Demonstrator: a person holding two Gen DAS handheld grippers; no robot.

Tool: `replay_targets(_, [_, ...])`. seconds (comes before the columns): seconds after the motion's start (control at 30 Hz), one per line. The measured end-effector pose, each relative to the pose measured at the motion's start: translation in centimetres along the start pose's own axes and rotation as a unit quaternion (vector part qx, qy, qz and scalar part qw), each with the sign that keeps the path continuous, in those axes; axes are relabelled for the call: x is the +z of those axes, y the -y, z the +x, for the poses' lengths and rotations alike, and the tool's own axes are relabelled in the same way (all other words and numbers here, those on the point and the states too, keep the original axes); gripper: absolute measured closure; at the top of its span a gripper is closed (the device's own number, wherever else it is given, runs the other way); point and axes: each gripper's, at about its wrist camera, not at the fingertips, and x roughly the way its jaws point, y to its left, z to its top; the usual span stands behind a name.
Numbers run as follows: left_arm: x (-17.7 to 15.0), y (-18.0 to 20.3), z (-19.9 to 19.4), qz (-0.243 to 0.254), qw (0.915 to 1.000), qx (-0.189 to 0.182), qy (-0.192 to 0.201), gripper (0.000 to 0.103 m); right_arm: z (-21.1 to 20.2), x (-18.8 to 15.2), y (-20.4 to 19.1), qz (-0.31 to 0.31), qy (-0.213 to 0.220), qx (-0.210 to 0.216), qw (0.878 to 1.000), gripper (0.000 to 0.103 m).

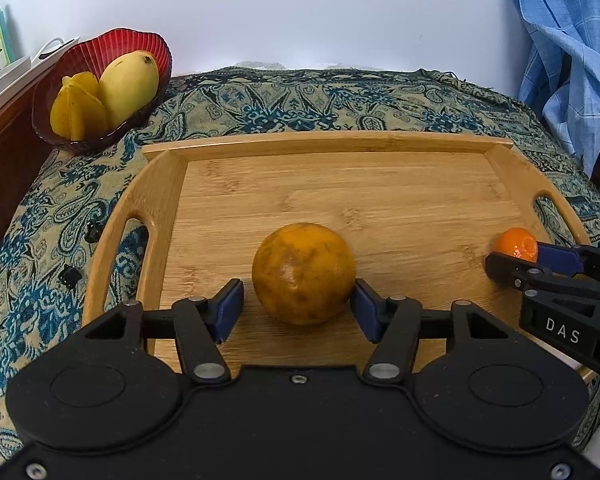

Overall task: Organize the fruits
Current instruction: 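Open both tools to release the fruits on the tray and withdraw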

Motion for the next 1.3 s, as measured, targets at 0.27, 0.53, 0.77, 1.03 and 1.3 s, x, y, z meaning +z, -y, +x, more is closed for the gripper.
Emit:
replay_targets(0.27, [-0.5,-0.1,-0.4,0.002,1.0000,0.001,-0.001,0.030,-0.2,-0.1,0.2,0.004,0.002,0.000,1.000,0.043])
replay_targets(0.53, [-1.4,-0.6,-1.1,0.006,1.0000,0.003,-0.002,0.018,-1.0,-0.6,0.0,-0.001,0.012,0.008,1.000,0.026])
replay_targets(0.77, [-2.6,-1.0,-2.2,0.005,1.0000,0.004,0.000,0.010,-2.1,-1.2,-0.1,0.000,0.023,0.010,1.000,0.016])
replay_targets(1.03, [-3.9,-1.2,-4.6,0.010,0.9997,-0.001,0.022,0.007,-4.6,-2.6,0.4,0.008,0.052,0.017,0.998,0.012])
replay_targets(1.3, [-5.6,-1.3,-7.3,0.013,0.9989,-0.004,0.044,0.007,-7.0,-4.3,0.1,0.004,0.082,0.017,0.996,0.005])
